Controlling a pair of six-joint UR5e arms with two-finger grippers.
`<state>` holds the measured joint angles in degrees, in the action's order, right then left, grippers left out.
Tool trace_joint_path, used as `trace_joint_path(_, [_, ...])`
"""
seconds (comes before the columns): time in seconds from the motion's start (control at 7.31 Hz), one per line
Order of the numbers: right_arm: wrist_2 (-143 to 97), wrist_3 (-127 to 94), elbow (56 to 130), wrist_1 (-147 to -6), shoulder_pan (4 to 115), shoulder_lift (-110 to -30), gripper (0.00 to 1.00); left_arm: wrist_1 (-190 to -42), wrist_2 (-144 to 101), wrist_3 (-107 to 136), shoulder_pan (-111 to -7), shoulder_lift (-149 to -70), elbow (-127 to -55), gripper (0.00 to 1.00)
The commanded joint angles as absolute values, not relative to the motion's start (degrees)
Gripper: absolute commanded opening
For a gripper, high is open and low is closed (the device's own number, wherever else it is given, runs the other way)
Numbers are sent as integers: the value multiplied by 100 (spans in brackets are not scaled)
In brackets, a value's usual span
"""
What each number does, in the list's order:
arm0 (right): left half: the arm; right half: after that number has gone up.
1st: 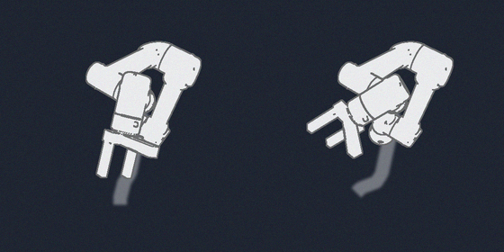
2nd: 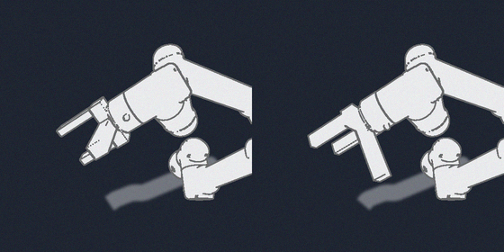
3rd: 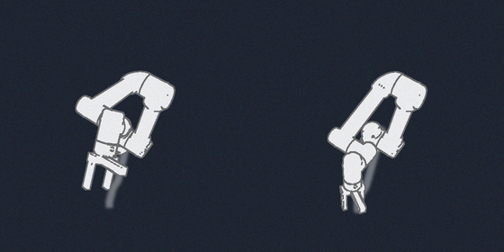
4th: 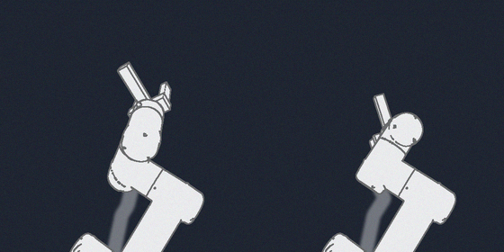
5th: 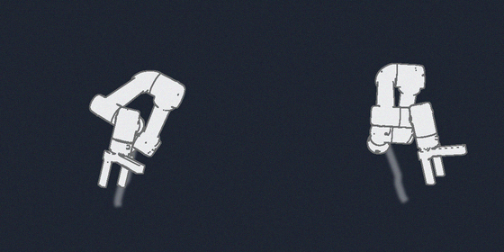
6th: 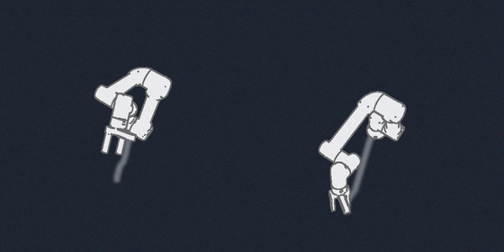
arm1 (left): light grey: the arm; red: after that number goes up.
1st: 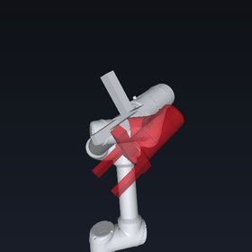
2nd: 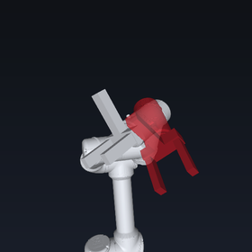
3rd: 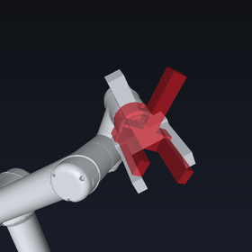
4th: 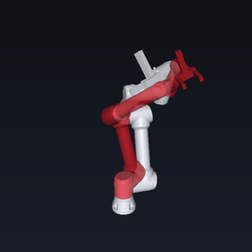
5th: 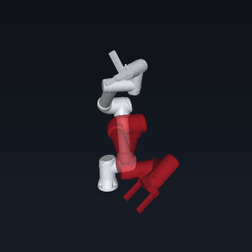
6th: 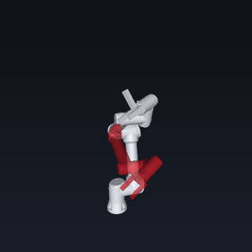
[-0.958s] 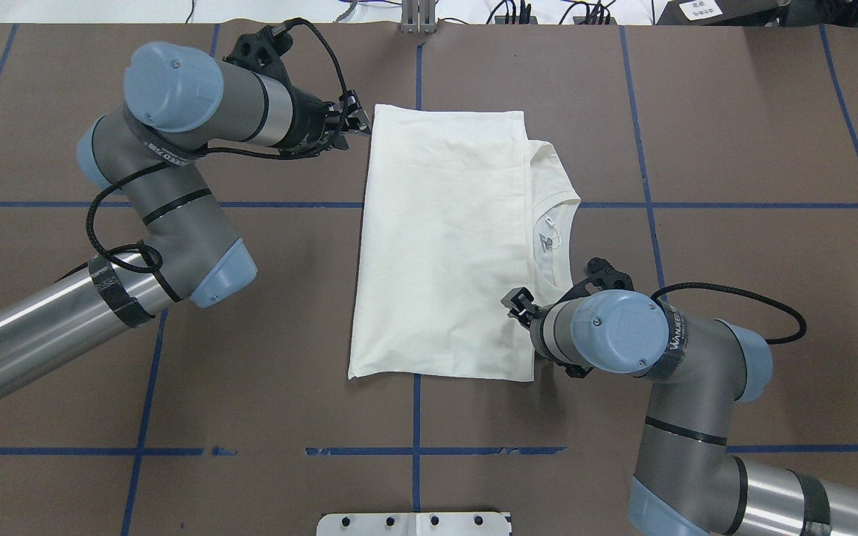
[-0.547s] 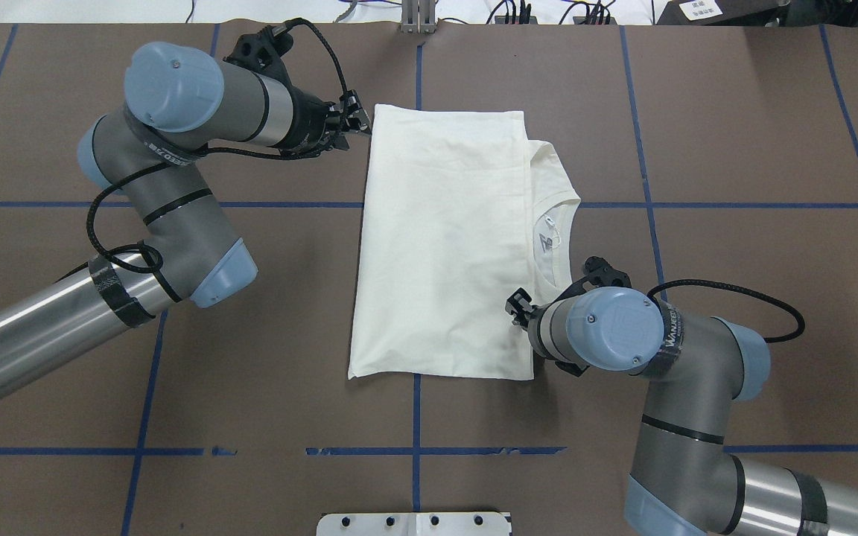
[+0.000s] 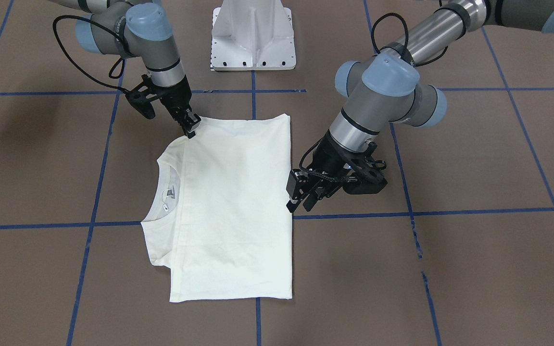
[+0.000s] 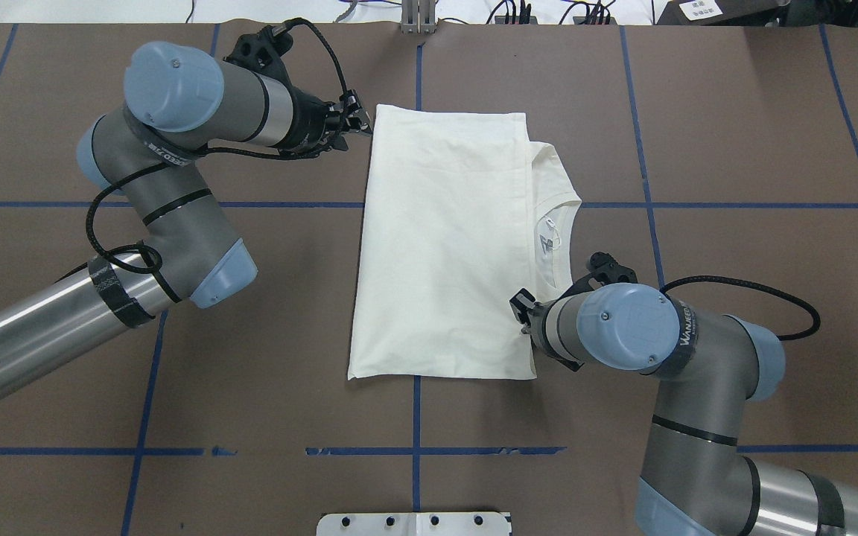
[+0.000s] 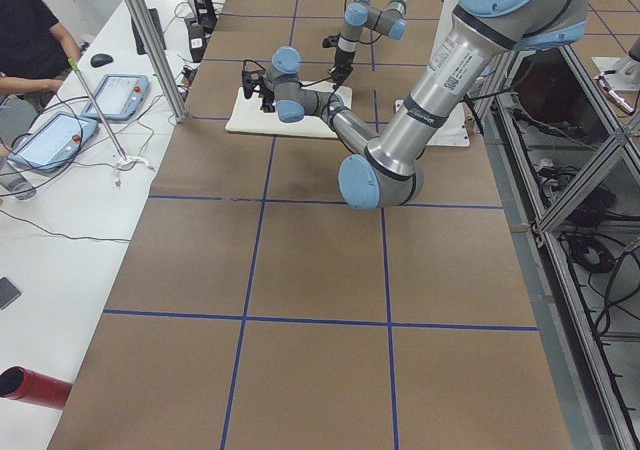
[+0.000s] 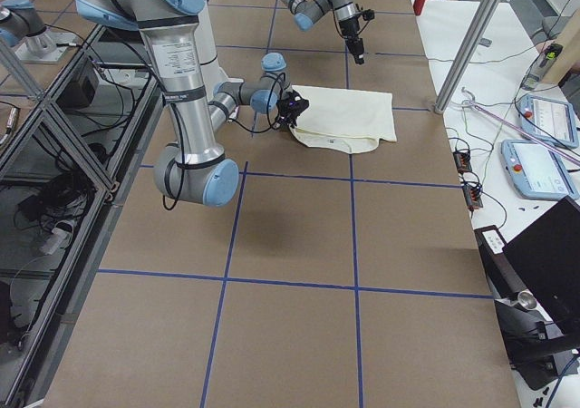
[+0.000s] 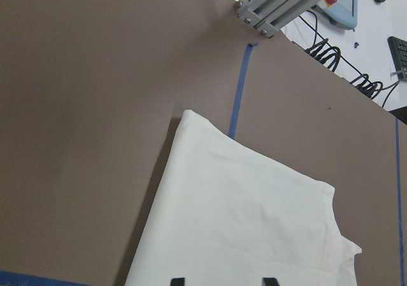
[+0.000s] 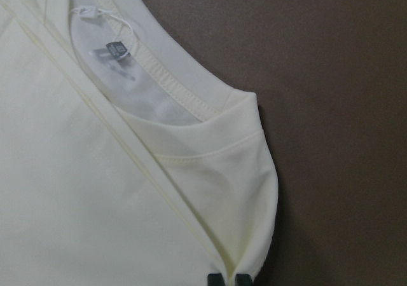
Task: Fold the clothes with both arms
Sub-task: 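Move the left gripper to the near shirt edge while the right holds the collar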
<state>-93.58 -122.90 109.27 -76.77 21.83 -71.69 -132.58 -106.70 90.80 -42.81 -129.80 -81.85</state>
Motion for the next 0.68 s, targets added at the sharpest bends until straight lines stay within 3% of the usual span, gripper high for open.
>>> trace_joint_path(0.0, [-9334, -12322, 11416, -7690, 2188, -7505, 0, -13254, -10644, 9742, -4115, -12764, -8366, 51])
trace_joint_path(0.27, [-9360, -12313, 11399, -7690, 2180, -7506, 0, -13245, -10608, 10123, -3502, -11845, -9380, 62])
trace_joint_path(0.55, [-9378, -12278, 11391, -7690, 2180, -7497, 0, -12993, -10059, 10825, -2624, -11541, -9711, 65])
